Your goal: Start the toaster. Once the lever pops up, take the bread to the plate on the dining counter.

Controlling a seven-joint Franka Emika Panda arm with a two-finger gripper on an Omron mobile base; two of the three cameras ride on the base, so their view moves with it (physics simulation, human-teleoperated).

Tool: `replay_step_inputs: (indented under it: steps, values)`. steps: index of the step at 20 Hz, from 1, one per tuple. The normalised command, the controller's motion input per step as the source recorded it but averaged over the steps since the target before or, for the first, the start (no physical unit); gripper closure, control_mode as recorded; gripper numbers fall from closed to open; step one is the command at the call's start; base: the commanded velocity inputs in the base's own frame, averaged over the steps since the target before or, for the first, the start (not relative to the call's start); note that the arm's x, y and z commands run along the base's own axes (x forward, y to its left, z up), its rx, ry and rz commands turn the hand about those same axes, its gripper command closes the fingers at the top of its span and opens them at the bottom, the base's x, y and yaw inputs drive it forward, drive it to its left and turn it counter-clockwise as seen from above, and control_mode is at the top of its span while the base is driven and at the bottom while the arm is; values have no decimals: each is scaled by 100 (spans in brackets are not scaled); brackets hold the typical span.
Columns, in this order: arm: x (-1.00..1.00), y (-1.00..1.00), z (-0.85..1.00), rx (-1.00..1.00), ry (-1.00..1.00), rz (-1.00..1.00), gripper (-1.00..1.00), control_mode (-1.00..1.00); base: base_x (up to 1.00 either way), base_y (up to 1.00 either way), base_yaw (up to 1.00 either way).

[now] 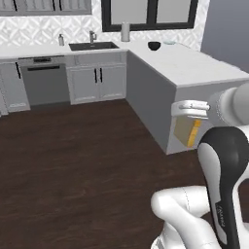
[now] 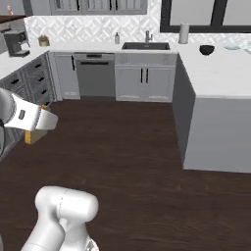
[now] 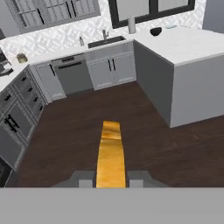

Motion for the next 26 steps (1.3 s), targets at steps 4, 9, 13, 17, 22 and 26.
replay_step_inputs:
  steps: [4,9,13,17,22,26]
  values:
    - [0,0,0,0,0,0,100,100,100,-90,-11]
    - [0,0,0,0,0,0,100,100,100,-100,-2]
    - [0,0,0,0,0,0,100,100,83,-100,0]
    - [0,0,0,0,0,0,100,100,53,-100,1]
    - [0,0,0,0,0,0,100,100,32,-100,6]
    - [0,0,0,0,0,0,100,100,45,-100,6]
